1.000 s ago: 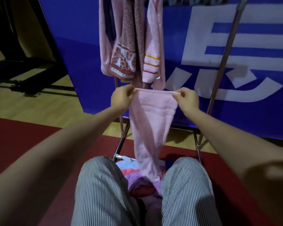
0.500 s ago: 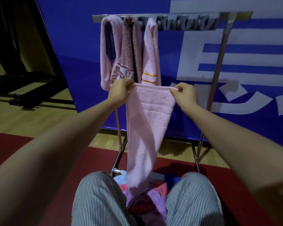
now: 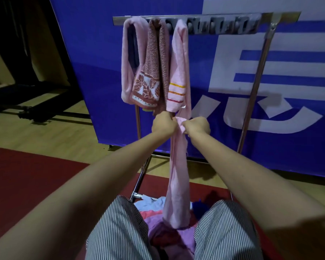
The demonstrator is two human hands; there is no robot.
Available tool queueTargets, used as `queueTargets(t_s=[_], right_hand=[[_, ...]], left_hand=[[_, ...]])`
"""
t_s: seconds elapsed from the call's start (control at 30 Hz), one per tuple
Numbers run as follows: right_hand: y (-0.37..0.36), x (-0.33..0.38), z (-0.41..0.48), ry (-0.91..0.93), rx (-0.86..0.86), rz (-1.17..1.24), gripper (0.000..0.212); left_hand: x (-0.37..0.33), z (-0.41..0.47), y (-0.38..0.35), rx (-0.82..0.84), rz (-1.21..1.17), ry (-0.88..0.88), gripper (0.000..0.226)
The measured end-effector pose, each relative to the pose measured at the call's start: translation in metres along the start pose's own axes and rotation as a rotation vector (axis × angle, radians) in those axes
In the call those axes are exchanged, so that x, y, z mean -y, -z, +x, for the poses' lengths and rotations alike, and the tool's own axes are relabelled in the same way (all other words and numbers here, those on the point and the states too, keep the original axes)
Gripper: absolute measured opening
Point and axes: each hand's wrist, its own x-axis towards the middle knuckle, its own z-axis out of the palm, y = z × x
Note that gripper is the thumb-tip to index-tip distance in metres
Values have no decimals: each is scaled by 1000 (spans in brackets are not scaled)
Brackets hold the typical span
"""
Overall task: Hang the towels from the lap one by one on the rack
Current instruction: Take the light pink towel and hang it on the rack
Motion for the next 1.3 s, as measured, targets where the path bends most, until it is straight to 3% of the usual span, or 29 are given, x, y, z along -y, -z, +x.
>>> queueTargets(t_s=[0.07,0.13,0.3,0.47,0.57,0.67,0.83,1.03,1.13,1.3], right_hand=[[11,-4,2,39,-40,-7,8],[26,-12,10,108,-62,70,14],[41,-15,12,212,-11,294,7],[37,-9,7,205,-2,300,16],[36,-6,8,217,-3,259,20],[34,-5,11,216,2,223,9],[30,-6,9,233,5,204,7],[16,-8,0,239,51,276,11],[7,-7,-8,206,120,289,12],[0,-7,-11,-11,103,430,14]], left_hand=[[11,6,6,-24,-5,26,25],[26,12,17,-21,-32,3,21],[40,15,31,172,-152,-211,21],[41,12,32,256,-387,-139,29],[41,9,30,268,-410,-117,27],[44,10,23,209,-377,-87,32],[42,8,10,-52,-253,-49,53],[22,2,1,-213,-184,150,45],[12,0,-9,-172,-276,205,34],[-3,-5,-21,14,-695,281,29]])
